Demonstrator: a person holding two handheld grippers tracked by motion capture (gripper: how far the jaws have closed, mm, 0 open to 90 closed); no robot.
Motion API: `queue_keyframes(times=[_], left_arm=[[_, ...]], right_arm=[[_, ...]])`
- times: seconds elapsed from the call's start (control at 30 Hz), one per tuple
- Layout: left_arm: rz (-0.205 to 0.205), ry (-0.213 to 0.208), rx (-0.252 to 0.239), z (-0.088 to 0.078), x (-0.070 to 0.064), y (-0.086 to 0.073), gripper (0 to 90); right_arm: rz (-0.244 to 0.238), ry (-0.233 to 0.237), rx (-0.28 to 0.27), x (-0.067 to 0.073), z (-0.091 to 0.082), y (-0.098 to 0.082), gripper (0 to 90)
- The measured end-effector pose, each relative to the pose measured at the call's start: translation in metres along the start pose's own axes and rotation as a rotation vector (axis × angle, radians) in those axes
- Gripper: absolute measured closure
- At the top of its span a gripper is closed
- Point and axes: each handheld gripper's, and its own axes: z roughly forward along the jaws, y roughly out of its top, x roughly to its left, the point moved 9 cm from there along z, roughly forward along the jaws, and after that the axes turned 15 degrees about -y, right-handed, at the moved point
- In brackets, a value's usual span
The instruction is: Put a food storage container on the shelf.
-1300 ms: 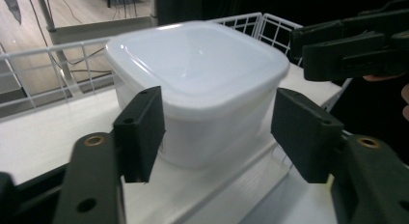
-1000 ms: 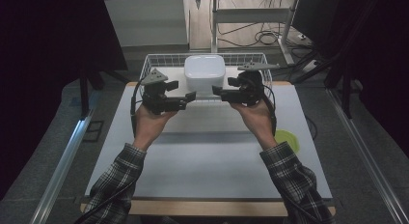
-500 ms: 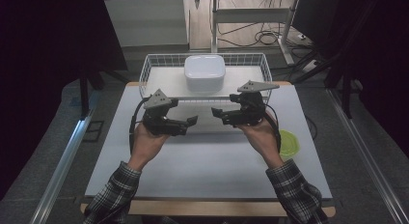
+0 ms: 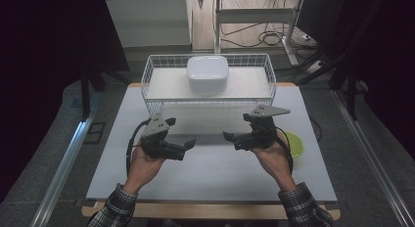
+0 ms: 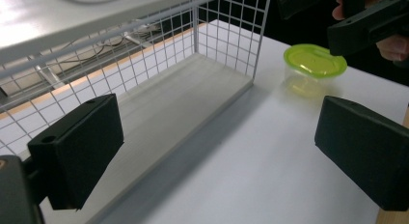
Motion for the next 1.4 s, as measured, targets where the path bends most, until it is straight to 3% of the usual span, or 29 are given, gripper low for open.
queue_keyframes(times=[0.27,0.53,0.73,1.0,1.17,1.4], left_arm=[[0.009,0.014,0.023,-0.007,-0.006,-0.025,2.0],[-0.012,0.025,0.038,-0.013,-0.011,-0.048,2.3],[-0.021,0.033,0.049,-0.009,-0.013,-0.071,2.0],[-0.038,0.053,0.068,-0.010,-0.014,-0.100,1.9],[-0.024,0.067,0.081,-0.013,-0.014,-0.111,1.9],[-0.012,0.092,0.107,-0.015,-0.015,-0.126,1.7]], right_arm=[[-0.008,0.005,0.016,0.001,-0.005,-0.021,0.8],[0.002,0.030,0.021,0.008,-0.011,-0.042,0.7],[-0.004,-0.004,0.037,0.005,-0.014,-0.064,1.2],[-0.008,-0.004,0.061,0.010,-0.017,-0.090,2.5],[-0.024,-0.022,0.064,0.012,-0.022,-0.100,2.6],[-0.009,-0.024,0.097,0.009,-0.026,-0.121,2.3]])
